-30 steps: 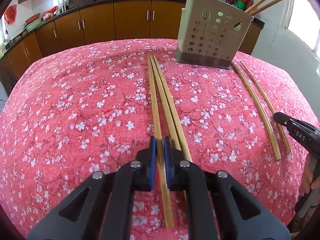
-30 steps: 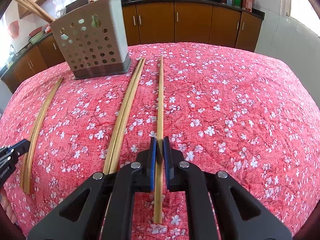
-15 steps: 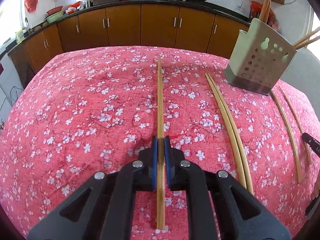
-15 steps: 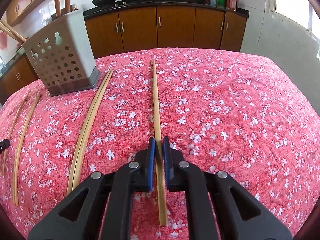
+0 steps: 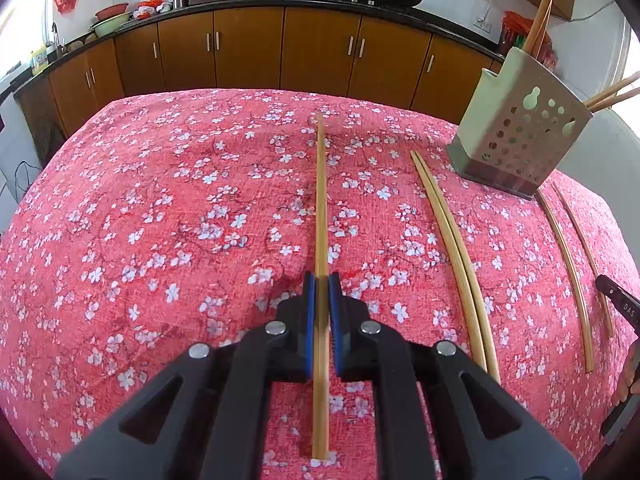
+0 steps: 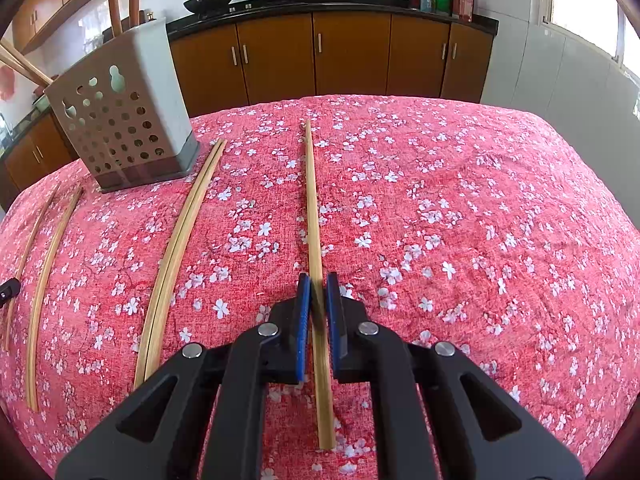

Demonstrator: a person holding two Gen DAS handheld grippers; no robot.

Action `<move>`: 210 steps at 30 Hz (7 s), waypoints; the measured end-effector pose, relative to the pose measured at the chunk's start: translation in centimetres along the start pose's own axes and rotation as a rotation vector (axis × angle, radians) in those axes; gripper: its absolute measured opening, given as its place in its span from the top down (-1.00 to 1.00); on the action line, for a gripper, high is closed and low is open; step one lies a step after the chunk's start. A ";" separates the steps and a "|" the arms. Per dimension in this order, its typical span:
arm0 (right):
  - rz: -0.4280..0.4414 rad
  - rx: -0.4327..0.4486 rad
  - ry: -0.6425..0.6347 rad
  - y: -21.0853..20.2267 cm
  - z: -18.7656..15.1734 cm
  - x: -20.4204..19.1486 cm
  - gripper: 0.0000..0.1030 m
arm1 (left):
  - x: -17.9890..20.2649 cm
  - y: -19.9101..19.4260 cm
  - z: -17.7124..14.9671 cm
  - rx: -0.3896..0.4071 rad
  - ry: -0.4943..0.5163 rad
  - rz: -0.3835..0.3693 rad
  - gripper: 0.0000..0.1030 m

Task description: Organize utensils

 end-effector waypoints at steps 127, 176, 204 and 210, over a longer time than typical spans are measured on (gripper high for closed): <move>0.319 0.672 0.043 -19.6 17.0 -6.4 0.85 | 16.6 -18.4 19.0 0.625 0.108 -0.241 0.84; 0.167 -0.064 -0.094 -1.1 -1.2 -5.4 0.83 | 6.3 -3.6 -1.6 -0.006 0.048 -0.150 0.36; 0.057 0.009 -0.002 -0.2 -0.4 -1.0 0.85 | 2.7 -0.2 -0.7 -0.010 0.063 0.009 0.79; 0.038 0.010 -0.019 -0.3 -0.5 -0.8 0.85 | 2.3 -0.7 -0.7 -0.007 0.049 0.007 0.78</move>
Point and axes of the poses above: each gripper's, at about its wrist camera, not at the fingertips, and y roughly the way its jaws point, x to its right, z to its top, the point moved 2 cm from there along y, roughly the way its jaws point, and after that the axes turned 5 degrees about -z, right-handed, at the moved point
